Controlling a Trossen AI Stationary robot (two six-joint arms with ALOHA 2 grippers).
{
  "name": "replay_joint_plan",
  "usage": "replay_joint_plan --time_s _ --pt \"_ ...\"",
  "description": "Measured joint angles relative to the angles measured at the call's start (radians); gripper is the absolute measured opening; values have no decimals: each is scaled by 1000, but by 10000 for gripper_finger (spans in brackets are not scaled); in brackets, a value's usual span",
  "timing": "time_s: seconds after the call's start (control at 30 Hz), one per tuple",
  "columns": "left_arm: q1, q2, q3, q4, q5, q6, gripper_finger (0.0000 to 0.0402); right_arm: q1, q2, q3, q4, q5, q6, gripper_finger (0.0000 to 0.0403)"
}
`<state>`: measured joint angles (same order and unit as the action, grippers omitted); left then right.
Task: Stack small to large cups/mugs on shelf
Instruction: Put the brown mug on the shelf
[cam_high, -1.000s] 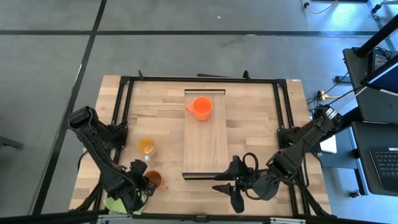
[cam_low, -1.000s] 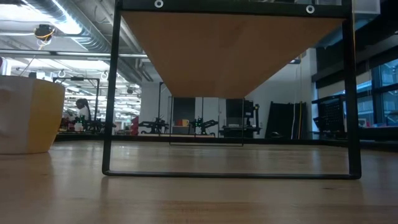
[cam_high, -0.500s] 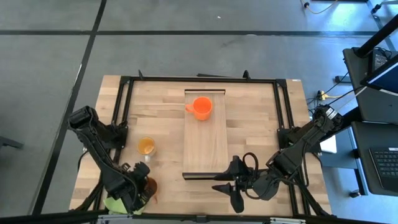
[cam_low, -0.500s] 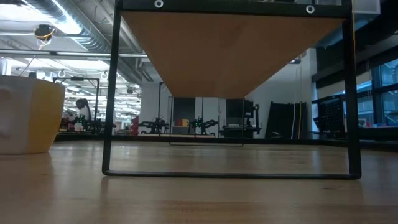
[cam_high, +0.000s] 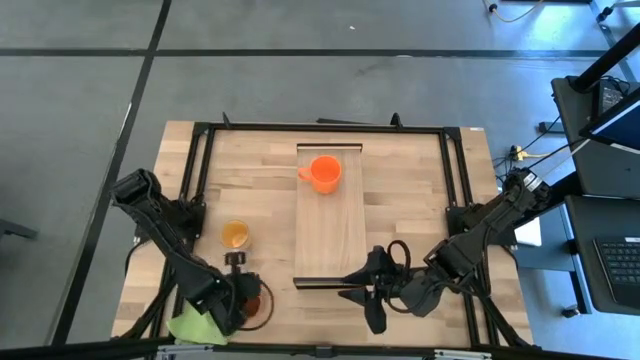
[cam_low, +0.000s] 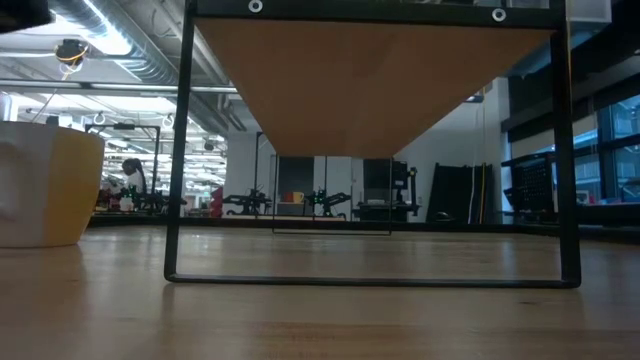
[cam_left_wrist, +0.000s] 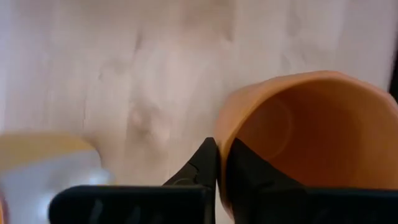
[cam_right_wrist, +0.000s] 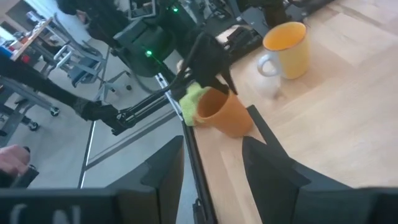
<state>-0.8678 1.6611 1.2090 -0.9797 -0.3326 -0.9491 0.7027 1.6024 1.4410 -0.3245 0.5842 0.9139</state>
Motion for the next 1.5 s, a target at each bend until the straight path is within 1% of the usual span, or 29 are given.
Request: replay_joint_plan --time_s 0.17,0.27,0.37,0.47,0.67,0.73,1.0,1.13,1.27,1.37,1.5 --pt "57 -2 21 -8 123 339 12 -3 0 0 -10 0 30 165" --pt "101 -2 49 7 159 514 12 -7 0 0 -10 0 48 165" --pt "142 -2 58 20 184 672 12 -12 0 0 -10 11 51 165" --pt "172 -2 58 26 194 817 12 -13 0 0 -10 48 52 165" --pt "217 -2 58 21 199 1073 12 -15 1 0 -10 73 83 165" --pt "230 -2 58 19 216 1143 12 -16 2 0 -10 77 98 165" --pt "253 -2 58 26 274 1323 13 -30 6 0 -12 104 107 165" --pt "252 -2 58 25 276 1393 15 -41 6 0 -18 104 122 165" --pt "253 -2 58 21 280 1404 16 -46 6 0 -46 104 140 165" --pt "253 -2 58 4 304 1403 17 -46 6 0 -61 105 156 165" --pt "245 -2 58 -7 306 1403 30 -46 6 0 -62 105 156 165"
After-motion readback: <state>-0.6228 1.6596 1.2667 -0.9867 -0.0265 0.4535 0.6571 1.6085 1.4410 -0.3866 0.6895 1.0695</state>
